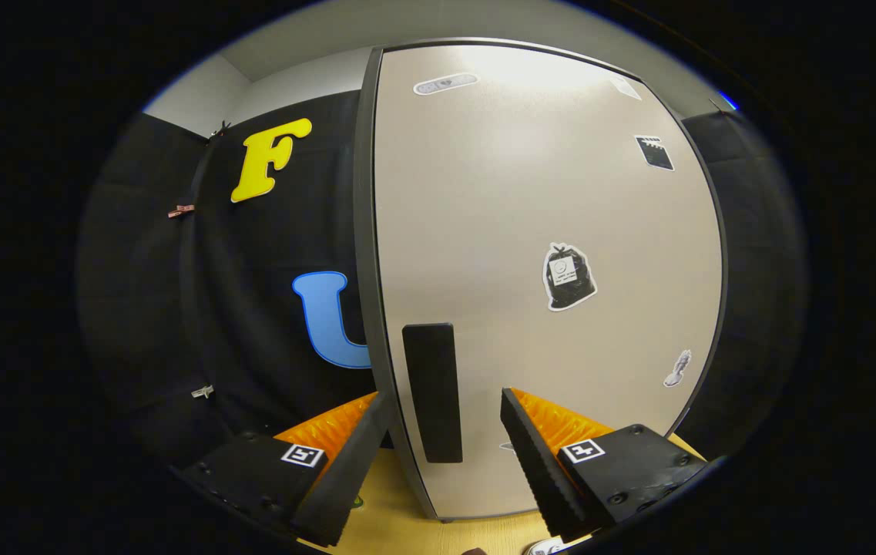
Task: Open the shoe cabinet door, grab the shoes and put them into the shoe cabinet, then close the shoe cabinet door.
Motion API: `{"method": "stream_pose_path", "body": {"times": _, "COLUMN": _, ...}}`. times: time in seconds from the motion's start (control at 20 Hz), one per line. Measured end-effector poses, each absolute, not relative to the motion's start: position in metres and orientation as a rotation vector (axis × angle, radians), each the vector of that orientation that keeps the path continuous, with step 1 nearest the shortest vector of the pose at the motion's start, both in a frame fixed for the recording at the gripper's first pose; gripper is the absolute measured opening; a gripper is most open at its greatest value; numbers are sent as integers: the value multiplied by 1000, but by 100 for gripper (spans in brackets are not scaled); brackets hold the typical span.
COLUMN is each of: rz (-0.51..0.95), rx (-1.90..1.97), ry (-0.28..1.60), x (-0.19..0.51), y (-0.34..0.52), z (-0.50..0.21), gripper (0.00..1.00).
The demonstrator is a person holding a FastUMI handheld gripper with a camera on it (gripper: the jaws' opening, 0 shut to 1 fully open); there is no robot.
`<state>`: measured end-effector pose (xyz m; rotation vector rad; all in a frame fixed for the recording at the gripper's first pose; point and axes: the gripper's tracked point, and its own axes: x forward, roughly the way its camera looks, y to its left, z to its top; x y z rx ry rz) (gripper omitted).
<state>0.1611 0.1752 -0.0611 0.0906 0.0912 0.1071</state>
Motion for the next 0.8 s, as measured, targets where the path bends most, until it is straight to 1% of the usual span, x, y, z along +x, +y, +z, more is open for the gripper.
{"method": "stream_pose_path", "body": {"times": 0.05, "rz": 110, "rx": 96, "ry": 82, "x": 167, "y": 177, "z": -61, "gripper": 93}}
{"method": "stream_pose_path", "body": {"times": 0.1, "rz": 112, "rx": 99, "ry": 71, "x": 172, "y": 179, "z": -60, "gripper": 86}}
{"method": "stream_pose_path", "body": {"times": 0.15, "rz": 104, "rx": 100, "ry": 63, "x": 177, "y": 178, "z": -61, "gripper": 82}}
{"method": "stream_pose_path", "body": {"times": 0.2, "rz": 102, "rx": 104, "ry": 61, "x": 181, "y": 179, "z": -62, "gripper": 68}}
{"method": "stream_pose_path", "body": {"times": 0.3, "rz": 84, "rx": 93, "ry": 50, "x": 184, "y": 179, "z": -61, "gripper": 51}}
{"method": "stream_pose_path", "body": {"times": 0.35, "rz": 78, "rx": 72, "ry": 51, "x": 183, "y": 180, "z": -64, "gripper": 50}}
{"method": "stream_pose_path", "body": {"times": 0.45, "rz": 56, "rx": 36, "ry": 45, "x": 187, "y": 180, "z": -67, "gripper": 51}}
{"method": "stream_pose_path", "body": {"times": 0.5, "rz": 57, "rx": 30, "ry": 52, "x": 181, "y": 181, "z": -67, "gripper": 36}}
{"method": "stream_pose_path", "body": {"times": 0.6, "rz": 48, "rx": 37, "ry": 46, "x": 181, "y": 179, "z": -66, "gripper": 36}}
{"method": "stream_pose_path", "body": {"times": 0.7, "rz": 69, "rx": 37, "ry": 41, "x": 185, "y": 180, "z": -66, "gripper": 24}}
{"method": "stream_pose_path", "body": {"times": 0.75, "rz": 81, "rx": 51, "ry": 51, "x": 183, "y": 180, "z": -67, "gripper": 24}}
{"method": "stream_pose_path", "body": {"times": 0.8, "rz": 86, "rx": 62, "ry": 61, "x": 182, "y": 181, "z": -68, "gripper": 19}}
